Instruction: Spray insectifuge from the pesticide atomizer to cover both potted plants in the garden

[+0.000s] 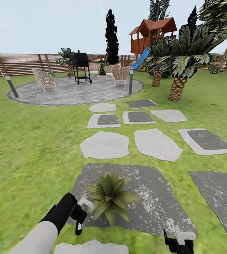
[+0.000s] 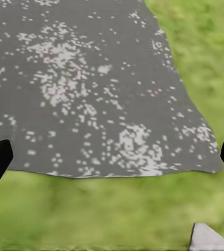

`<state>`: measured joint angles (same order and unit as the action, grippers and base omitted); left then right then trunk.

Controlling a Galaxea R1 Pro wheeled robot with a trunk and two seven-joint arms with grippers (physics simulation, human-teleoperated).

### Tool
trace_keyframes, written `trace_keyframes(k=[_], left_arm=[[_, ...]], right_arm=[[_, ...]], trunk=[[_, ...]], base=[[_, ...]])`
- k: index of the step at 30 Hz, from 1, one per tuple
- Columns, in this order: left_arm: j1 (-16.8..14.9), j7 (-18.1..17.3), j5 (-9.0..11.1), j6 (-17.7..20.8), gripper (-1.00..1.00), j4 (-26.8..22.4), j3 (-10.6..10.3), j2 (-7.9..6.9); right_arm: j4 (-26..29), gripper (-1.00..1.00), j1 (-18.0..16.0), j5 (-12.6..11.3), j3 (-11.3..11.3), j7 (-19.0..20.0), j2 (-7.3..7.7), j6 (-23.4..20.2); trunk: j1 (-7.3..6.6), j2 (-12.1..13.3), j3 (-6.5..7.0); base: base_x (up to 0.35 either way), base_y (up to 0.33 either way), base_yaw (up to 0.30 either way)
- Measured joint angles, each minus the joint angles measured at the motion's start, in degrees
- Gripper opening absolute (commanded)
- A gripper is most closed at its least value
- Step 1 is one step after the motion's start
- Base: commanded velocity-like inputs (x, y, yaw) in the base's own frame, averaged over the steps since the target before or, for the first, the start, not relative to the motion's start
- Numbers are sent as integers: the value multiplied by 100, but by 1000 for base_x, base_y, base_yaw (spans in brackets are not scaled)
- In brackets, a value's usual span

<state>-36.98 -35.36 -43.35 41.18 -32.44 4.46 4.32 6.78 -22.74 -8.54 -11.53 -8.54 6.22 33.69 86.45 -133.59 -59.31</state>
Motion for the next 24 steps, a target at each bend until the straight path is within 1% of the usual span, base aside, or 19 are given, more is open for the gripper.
trace_keyframes(k=[5, 7, 18, 20, 24], left_arm=[[0, 2, -1, -2, -100, 2, 0, 0], [1, 2, 2, -2, -100, 1, -2, 3], [1, 40, -42, 9, -100, 66, -8, 7], [1, 43, -37, 6, -100, 46, -6, 4], [0, 39, -19, 0, -100, 8, 0, -1]], right_arm=[[0, 100, 0, 0, 0, -1, 0, 1], [-1, 100, -1, 1, 0, -1, -2, 1], [-2, 100, -2, 1, 1, 0, -10, 0], [-2, 100, -1, 0, 1, 0, -7, 0], [0, 100, 0, 0, 0, 0, -4, 0]], trunk=[[0, 0, 0], [-1, 0, 0], [-3, 0, 0], [-3, 0, 0], [-3, 0, 0]], base=[[-311, -110, 10], [-181, -102, 177], [-14, -8, 268], [0, 0, 141], [0, -22, 23]])
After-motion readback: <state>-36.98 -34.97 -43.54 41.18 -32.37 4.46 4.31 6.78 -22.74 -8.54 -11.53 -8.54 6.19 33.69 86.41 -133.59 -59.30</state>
